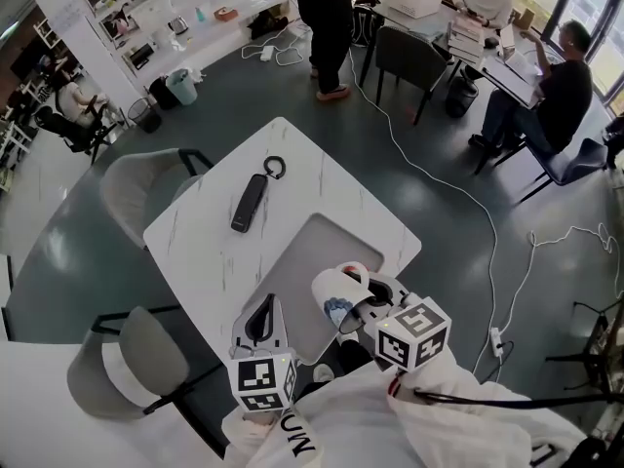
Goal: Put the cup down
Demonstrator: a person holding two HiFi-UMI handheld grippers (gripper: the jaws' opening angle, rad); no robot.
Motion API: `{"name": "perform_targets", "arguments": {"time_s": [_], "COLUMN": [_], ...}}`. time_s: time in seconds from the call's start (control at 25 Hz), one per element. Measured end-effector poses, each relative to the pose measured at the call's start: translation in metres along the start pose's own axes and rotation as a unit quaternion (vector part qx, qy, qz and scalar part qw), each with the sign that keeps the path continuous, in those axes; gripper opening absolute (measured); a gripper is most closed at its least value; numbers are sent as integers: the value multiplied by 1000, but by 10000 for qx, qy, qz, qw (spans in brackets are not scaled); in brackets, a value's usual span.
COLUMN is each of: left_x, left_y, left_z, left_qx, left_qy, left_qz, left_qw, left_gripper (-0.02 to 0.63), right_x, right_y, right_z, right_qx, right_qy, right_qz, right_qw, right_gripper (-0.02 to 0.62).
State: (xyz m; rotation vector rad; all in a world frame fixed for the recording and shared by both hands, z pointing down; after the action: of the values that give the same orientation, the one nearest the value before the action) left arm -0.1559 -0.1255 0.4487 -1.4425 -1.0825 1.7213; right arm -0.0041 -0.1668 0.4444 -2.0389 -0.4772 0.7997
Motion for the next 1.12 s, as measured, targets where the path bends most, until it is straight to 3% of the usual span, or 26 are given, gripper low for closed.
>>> {"name": "perform_targets", "arguments": {"time_s": [0.4,1.12], "left_x": [-35,-104], "left_y": [5,-15], "left_z": [-11,-29], "left_qx": [-9,41], "left_qy": [-72,-400], "left_qz": [86,461], "left_qw": [9999,9981], "left_gripper": [11,11], "right_x": [-4,-19], "right_y": [10,-5], "right_z": [-38,-109], "right_qx": [-37,-135], "right_qy": [-135,-661], "right_qz": [41,407], "right_qw": [9999,9969], "right_gripper": [34,34]}}
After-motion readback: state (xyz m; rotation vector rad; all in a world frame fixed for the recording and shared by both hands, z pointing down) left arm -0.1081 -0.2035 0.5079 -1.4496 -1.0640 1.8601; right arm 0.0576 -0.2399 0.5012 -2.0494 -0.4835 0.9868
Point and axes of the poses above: the fingertips, and each gripper's own axes: x backward along the fingers, z to its left, y out of its top, the point moved 2 cm from there along x, backward along the fingers, and after that the axes turned 1 degree about x, right-handed, at the moved point
